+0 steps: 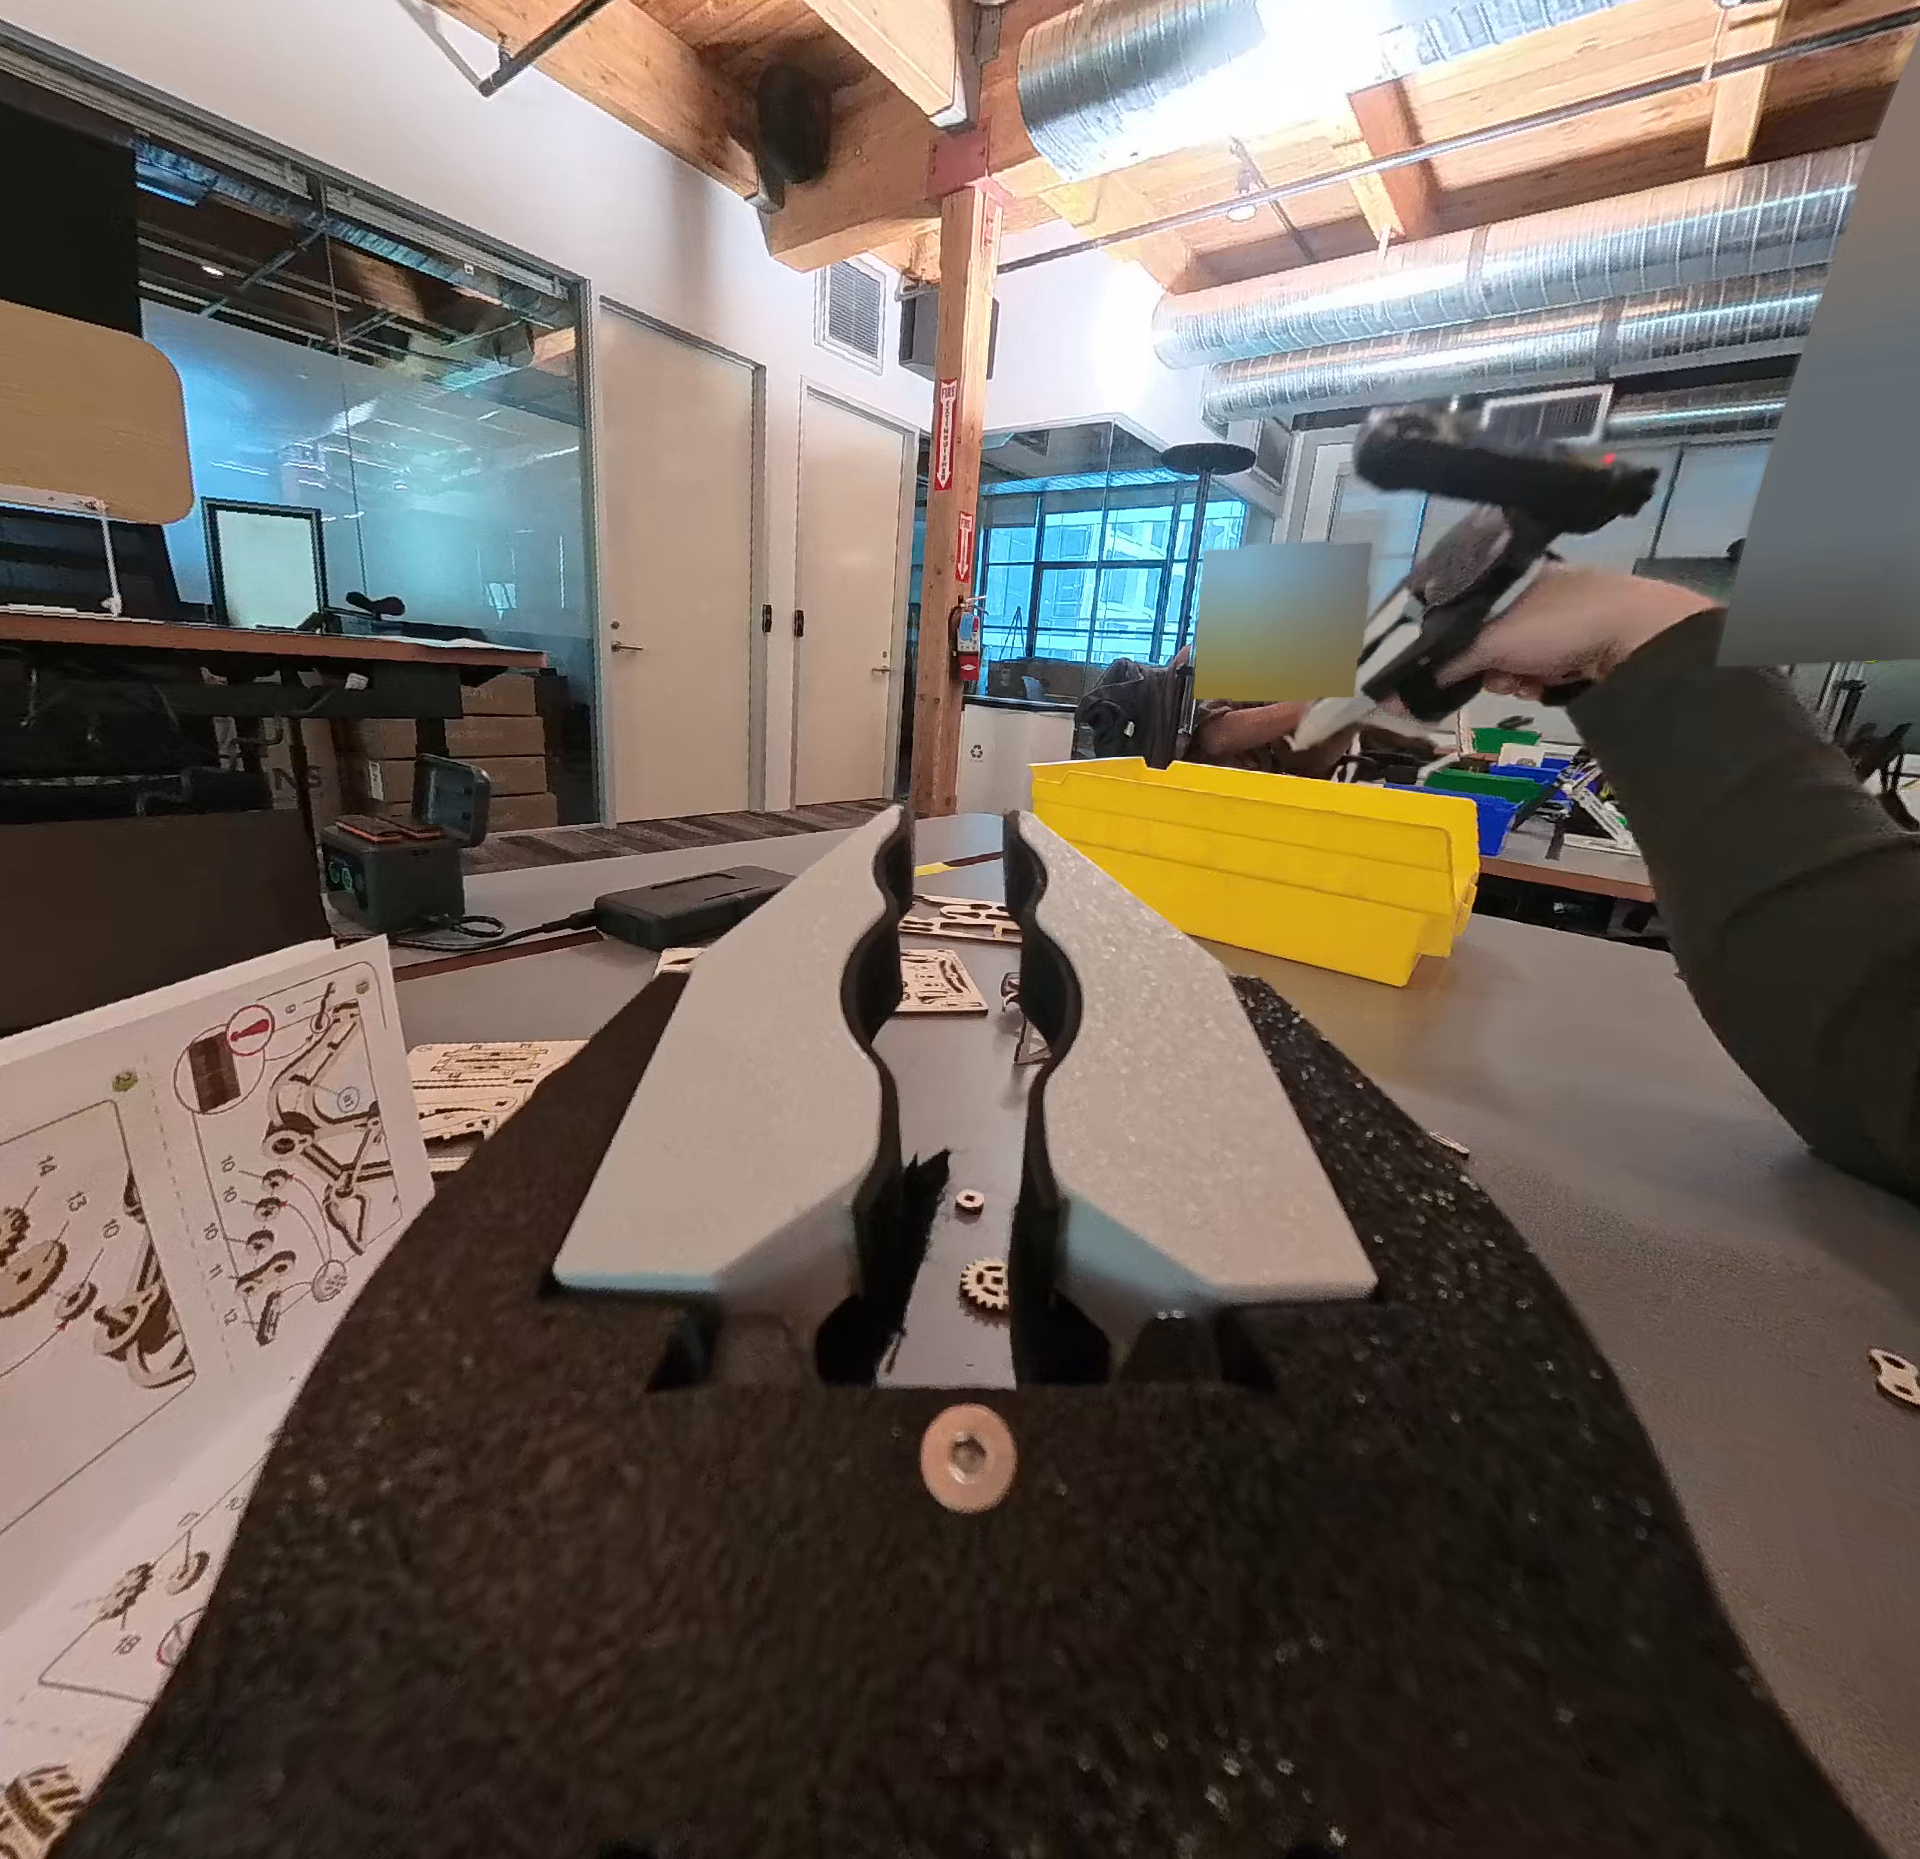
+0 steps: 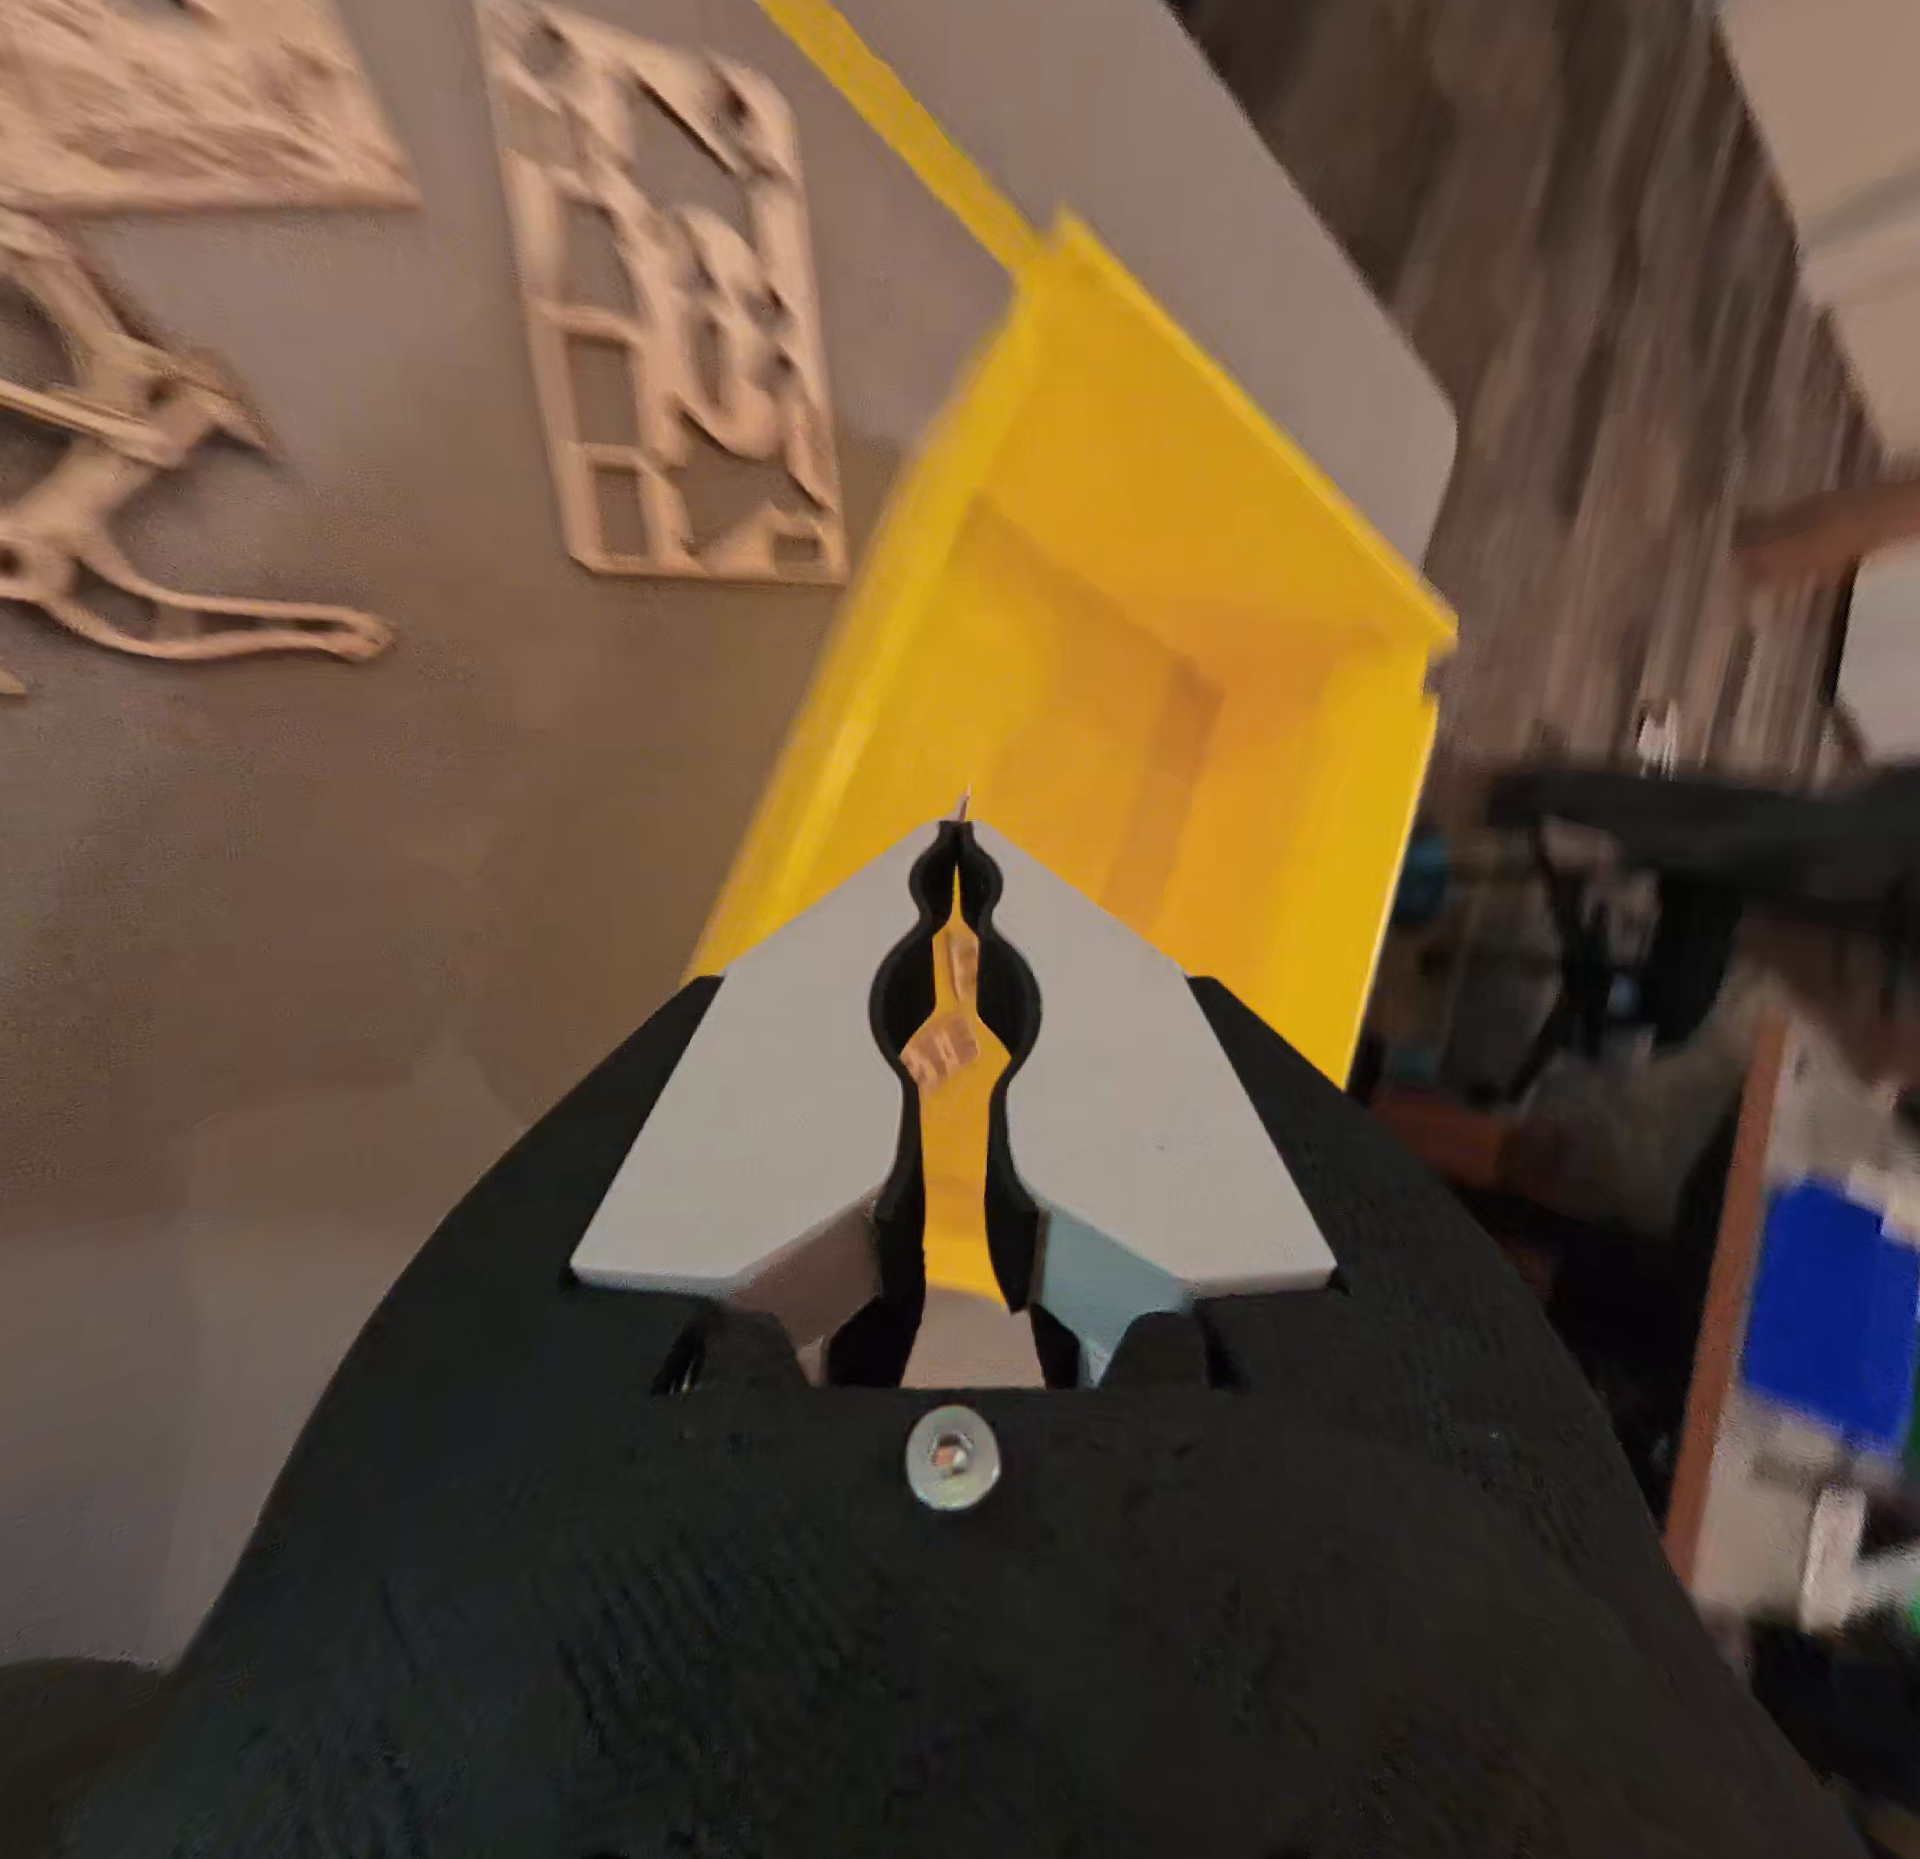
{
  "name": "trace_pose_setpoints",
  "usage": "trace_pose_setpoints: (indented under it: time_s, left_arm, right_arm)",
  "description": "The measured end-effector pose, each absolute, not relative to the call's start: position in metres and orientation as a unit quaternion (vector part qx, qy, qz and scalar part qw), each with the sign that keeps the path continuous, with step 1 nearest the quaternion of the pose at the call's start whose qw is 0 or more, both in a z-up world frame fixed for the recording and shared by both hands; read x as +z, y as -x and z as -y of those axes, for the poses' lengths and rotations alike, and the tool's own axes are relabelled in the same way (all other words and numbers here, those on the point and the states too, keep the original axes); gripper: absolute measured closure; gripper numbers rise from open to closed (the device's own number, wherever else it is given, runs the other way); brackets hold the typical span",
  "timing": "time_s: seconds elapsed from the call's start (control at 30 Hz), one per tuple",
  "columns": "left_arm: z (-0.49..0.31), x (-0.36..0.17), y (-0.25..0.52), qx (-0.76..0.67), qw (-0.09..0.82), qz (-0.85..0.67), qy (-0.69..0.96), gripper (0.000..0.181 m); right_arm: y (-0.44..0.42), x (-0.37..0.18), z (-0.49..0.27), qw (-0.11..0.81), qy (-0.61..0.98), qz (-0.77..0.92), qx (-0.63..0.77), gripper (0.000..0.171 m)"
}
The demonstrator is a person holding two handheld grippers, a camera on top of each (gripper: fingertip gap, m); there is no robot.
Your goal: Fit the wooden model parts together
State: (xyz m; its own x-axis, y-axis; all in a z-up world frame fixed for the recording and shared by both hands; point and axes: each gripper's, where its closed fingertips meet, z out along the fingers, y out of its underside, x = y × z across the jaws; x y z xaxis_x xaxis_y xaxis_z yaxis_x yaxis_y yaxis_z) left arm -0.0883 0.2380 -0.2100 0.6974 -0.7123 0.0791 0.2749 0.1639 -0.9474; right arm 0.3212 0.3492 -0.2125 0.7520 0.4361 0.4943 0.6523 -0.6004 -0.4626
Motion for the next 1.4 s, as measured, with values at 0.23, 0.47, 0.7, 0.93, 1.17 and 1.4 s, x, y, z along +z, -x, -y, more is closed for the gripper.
trace_pose_setpoints:
  time_s: [0.23,0.47,0.7,0.93,1.17,1.4]
  left_arm:
    - [-0.238,-0.21,0.089,-0.337,0.736,-0.196,0.553,0.167]
    - [-0.238,-0.21,0.088,-0.339,0.735,-0.198,0.554,0.167]
    - [-0.238,-0.21,0.087,-0.338,0.735,-0.199,0.554,0.166]
    - [-0.237,-0.21,0.087,-0.334,0.738,-0.201,0.55,0.166]
    - [-0.236,-0.21,0.087,-0.308,0.75,-0.218,0.543,0.166]
    - [-0.24,-0.21,0.089,-0.259,0.767,-0.218,0.546,0.146]
  right_arm:
    - [-0.386,-0.249,-0.359,0.28,0.92,0.209,-0.176,0.137]
    - [-0.373,-0.226,-0.367,0.332,0.897,0.219,-0.192,0.116]
    - [-0.283,-0.177,-0.353,0.437,0.824,0.342,-0.114,0.128]
    - [-0.11,-0.119,-0.299,0.609,0.585,0.529,0.081,0.139]
    - [-0.094,-0.178,-0.277,0.761,0.484,0.406,0.146,0.141]
    - [-0.092,-0.222,-0.256,0.774,0.464,0.422,0.086,0.154]
